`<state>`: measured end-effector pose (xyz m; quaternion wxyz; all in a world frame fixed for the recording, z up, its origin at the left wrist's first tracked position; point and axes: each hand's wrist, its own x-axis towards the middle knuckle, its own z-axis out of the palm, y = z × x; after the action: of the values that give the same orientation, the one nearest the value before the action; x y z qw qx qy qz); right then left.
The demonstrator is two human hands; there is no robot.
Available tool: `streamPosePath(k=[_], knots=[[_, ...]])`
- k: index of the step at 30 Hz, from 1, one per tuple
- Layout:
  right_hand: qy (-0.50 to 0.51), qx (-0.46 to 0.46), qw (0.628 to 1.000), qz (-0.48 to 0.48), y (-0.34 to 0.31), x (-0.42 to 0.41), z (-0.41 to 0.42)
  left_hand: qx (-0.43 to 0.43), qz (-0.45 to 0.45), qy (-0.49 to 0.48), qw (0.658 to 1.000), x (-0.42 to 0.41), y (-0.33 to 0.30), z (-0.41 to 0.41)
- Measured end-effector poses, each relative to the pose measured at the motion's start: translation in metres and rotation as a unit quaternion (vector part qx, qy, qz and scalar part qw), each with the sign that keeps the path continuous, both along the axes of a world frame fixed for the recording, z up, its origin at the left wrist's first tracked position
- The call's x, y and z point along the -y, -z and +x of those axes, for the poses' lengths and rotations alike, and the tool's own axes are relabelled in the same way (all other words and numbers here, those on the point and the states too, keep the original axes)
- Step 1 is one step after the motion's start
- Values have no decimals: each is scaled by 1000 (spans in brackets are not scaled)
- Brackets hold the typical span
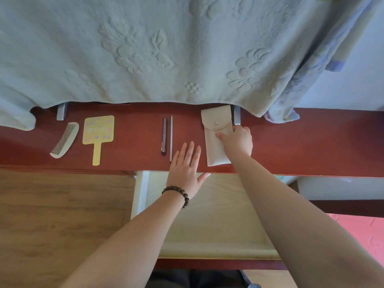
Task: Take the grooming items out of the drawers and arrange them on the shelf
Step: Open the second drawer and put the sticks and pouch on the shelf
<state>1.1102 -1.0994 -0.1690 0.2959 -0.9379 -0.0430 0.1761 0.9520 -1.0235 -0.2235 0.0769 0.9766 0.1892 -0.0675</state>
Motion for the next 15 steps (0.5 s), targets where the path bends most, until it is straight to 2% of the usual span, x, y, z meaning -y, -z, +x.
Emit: streamPosePath(k=[3,11,15], knots=[[-16,7,1000,-15,1,4,1,-3,12,0,1000,1,1,0],[-77,36,996,27,-1,34,-8,-29,6,-13,999,7,-9,1],[-99,61,991,67,-7,67,-24,-30,-12,-74,997,23,-17,-5]])
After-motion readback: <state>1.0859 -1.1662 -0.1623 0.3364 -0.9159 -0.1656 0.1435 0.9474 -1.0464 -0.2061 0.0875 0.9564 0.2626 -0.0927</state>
